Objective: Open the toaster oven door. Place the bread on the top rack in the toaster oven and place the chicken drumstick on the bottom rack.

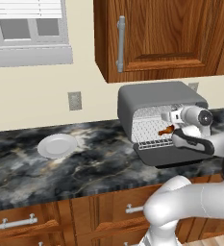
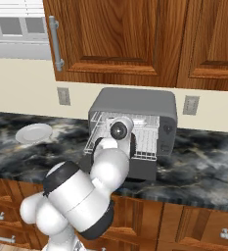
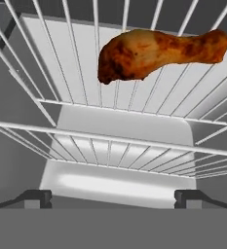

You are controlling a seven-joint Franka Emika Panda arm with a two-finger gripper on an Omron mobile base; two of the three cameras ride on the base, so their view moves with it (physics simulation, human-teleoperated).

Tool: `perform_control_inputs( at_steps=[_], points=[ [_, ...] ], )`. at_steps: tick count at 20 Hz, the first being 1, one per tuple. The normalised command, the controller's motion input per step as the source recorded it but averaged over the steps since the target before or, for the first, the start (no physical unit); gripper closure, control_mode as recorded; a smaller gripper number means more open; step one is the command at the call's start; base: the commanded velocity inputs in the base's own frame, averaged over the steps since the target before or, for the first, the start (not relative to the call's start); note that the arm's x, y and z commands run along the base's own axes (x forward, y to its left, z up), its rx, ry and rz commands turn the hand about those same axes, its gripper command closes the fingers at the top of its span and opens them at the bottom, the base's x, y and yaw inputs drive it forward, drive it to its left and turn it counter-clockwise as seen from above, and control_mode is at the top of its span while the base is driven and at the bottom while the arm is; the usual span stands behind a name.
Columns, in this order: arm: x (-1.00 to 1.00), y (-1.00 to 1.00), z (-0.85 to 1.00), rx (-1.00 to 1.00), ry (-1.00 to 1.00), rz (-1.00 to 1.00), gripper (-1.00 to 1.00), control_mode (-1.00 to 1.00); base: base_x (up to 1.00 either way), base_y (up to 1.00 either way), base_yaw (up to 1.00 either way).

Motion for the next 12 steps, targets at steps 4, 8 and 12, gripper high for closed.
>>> perform_control_inputs(
  at_steps=[4, 8, 12],
  points=[
    [0.01, 0.00, -0.21, 0.00, 0.00, -0.05, -1.00, -1.00, 0.00, 0.00, 0.00],
    [0.01, 0.00, 0.00, 0.01, -0.01, -0.05, -1.00, -1.00, 0.00, 0.00, 0.00],
    [0.05, 0.00, -0.05, 0.00, 0.00, -0.02, -1.00, -1.00, 0.00, 0.00, 0.00]
  ],
)
